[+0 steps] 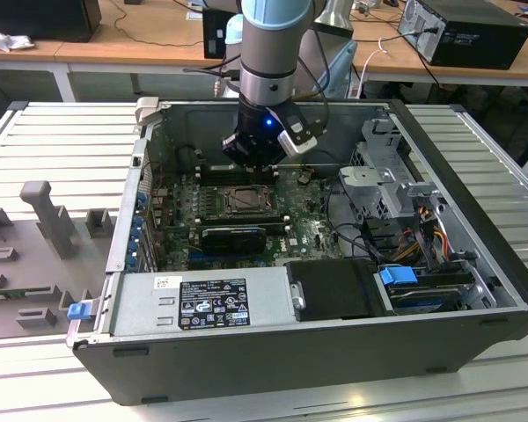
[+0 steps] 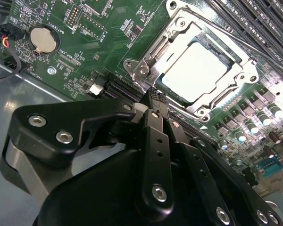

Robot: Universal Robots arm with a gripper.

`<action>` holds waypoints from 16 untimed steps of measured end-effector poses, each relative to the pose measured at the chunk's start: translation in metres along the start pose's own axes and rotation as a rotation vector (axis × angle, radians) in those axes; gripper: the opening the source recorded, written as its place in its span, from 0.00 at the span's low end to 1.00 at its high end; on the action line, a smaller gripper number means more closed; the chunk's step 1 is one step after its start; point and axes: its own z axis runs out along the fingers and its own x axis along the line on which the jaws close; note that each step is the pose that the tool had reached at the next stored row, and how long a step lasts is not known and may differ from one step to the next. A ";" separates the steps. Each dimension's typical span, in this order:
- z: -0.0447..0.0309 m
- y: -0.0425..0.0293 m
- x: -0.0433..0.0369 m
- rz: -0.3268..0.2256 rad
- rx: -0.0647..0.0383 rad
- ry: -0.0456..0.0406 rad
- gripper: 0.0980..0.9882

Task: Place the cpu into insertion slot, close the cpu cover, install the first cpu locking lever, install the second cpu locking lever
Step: 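Install the second cpu locking lever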

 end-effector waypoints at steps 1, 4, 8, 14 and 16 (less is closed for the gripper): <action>-0.0001 0.0000 0.0000 0.000 0.000 0.0000 0.01; -0.0002 0.0000 0.0000 0.000 0.000 0.0000 0.01; -0.0006 0.0000 0.0000 0.000 0.000 0.0000 0.01; -0.0054 0.0004 0.0000 0.000 0.000 0.0000 0.01; -0.0084 0.0007 0.0000 0.000 0.000 0.0000 0.01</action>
